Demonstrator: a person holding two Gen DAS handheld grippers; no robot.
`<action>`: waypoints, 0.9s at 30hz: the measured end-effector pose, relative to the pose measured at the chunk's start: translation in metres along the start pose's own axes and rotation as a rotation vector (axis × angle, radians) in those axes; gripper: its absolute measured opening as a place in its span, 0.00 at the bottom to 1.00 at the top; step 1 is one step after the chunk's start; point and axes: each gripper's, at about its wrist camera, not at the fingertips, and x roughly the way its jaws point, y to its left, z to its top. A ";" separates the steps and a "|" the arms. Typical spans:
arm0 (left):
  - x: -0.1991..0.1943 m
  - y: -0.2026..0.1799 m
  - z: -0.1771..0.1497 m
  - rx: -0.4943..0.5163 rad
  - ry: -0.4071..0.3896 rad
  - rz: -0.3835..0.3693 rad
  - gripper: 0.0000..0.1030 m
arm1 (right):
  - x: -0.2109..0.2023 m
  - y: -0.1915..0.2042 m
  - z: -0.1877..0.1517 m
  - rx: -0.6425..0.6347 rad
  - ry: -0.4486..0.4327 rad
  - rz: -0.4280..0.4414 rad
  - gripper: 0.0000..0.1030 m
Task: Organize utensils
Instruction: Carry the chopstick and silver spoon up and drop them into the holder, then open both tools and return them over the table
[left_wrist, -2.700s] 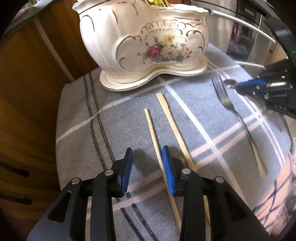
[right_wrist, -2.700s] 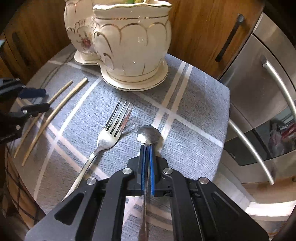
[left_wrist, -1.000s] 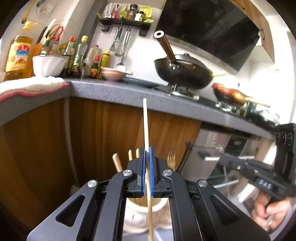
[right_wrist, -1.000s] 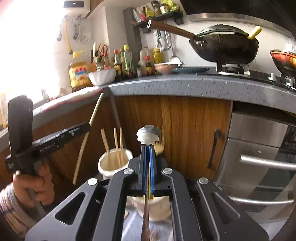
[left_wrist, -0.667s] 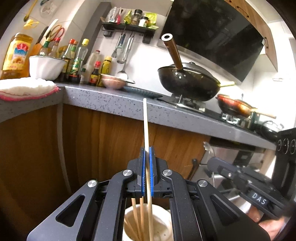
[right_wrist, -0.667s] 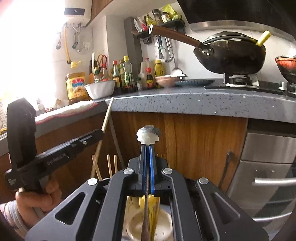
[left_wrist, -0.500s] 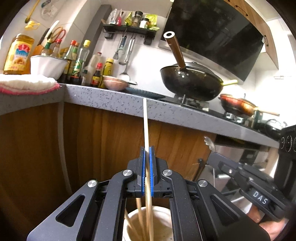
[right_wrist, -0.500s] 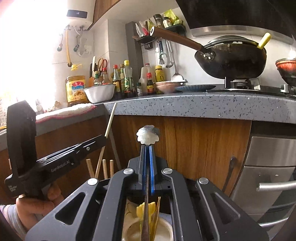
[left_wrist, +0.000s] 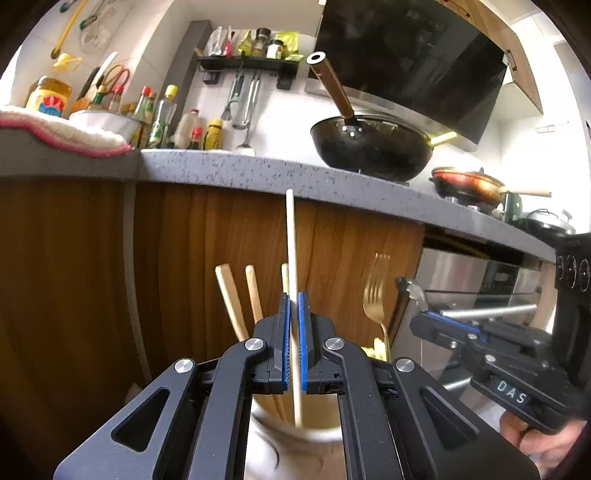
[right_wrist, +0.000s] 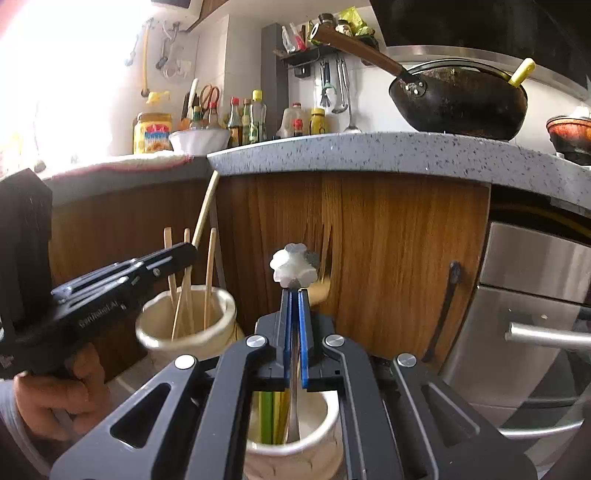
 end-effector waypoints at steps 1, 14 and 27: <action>-0.001 0.000 -0.001 0.001 0.008 0.002 0.04 | 0.000 0.000 -0.001 -0.005 0.011 -0.004 0.03; 0.002 -0.008 -0.007 0.075 0.139 0.070 0.09 | 0.020 0.000 0.003 -0.019 0.121 -0.045 0.03; -0.052 -0.005 -0.008 0.072 0.138 0.078 0.30 | -0.022 -0.005 0.000 -0.021 0.114 -0.076 0.35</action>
